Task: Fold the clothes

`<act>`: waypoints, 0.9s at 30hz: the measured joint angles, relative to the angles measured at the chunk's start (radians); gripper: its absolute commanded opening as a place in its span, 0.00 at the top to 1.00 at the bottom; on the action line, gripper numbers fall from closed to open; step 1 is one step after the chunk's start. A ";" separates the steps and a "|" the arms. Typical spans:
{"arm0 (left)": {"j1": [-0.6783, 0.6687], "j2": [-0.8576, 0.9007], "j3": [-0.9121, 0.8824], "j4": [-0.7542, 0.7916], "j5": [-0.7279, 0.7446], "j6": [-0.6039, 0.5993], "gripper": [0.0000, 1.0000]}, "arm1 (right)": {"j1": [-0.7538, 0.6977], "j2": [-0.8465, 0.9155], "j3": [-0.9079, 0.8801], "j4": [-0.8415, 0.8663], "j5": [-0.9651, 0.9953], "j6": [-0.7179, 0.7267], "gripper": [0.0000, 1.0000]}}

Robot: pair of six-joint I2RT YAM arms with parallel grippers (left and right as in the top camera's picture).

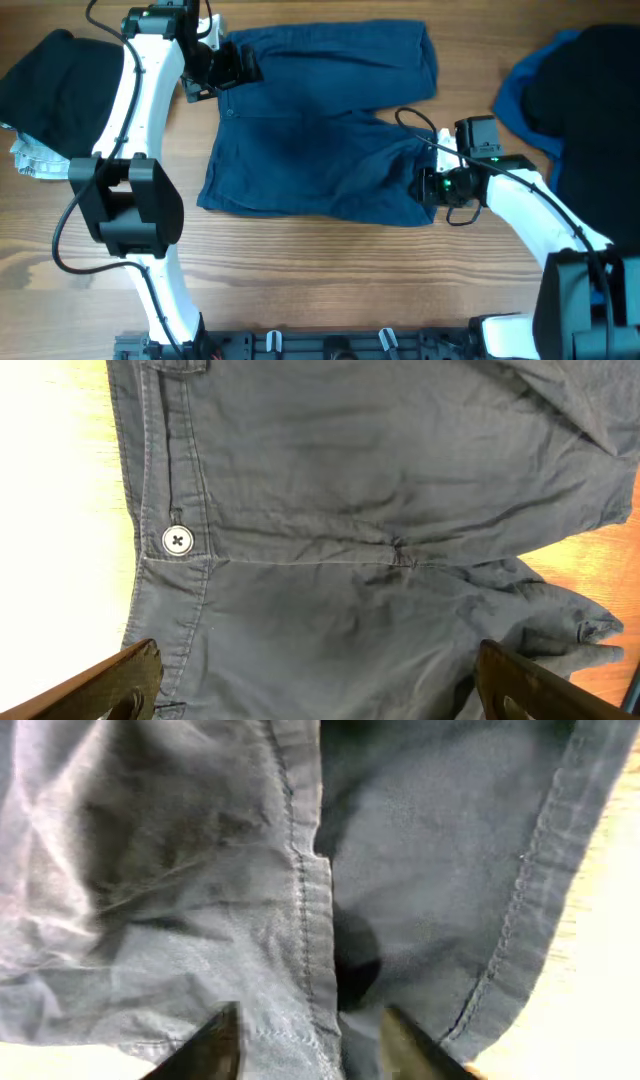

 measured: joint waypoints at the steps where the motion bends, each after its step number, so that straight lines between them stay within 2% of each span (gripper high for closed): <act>1: 0.000 0.000 0.000 0.000 0.000 0.000 0.00 | 0.000 0.005 -0.001 0.001 -0.003 -0.003 0.72; 4: 0.000 0.000 0.000 0.000 0.000 0.000 0.00 | 0.000 0.006 -0.003 0.002 -0.003 -0.005 0.66; 9: 0.000 0.000 0.000 0.000 0.000 0.000 0.00 | 0.000 0.006 -0.031 0.035 -0.003 -0.005 0.66; 11: 0.000 0.000 0.000 0.001 0.000 0.000 0.00 | 0.000 0.006 -0.061 0.064 -0.004 -0.005 0.75; 12: 0.000 0.000 0.000 0.001 0.000 0.000 0.00 | 0.000 0.006 -0.074 0.071 -0.011 -0.008 0.88; 13: 0.000 0.000 0.000 0.001 0.000 0.000 0.00 | 0.000 0.006 -0.082 0.082 -0.025 -0.012 0.96; 17: 0.000 0.000 0.000 0.001 0.000 0.000 0.00 | 0.000 0.006 -0.081 0.073 -0.064 -0.023 0.96; 20: 0.000 0.000 0.000 0.001 0.000 0.000 0.00 | 0.000 -0.023 -0.058 -0.066 -0.066 -0.019 0.96; 24: 0.000 0.000 0.000 0.004 0.000 0.000 0.00 | 0.000 -0.115 -0.040 -0.286 -0.047 0.067 0.96; 26: 0.000 0.000 0.000 0.004 0.000 0.000 0.00 | 0.000 -0.122 -0.040 -0.337 -0.042 0.093 0.96; 27: 0.000 0.000 0.000 0.004 0.000 0.000 0.00 | 0.000 -0.122 -0.039 -0.396 -0.026 0.118 0.92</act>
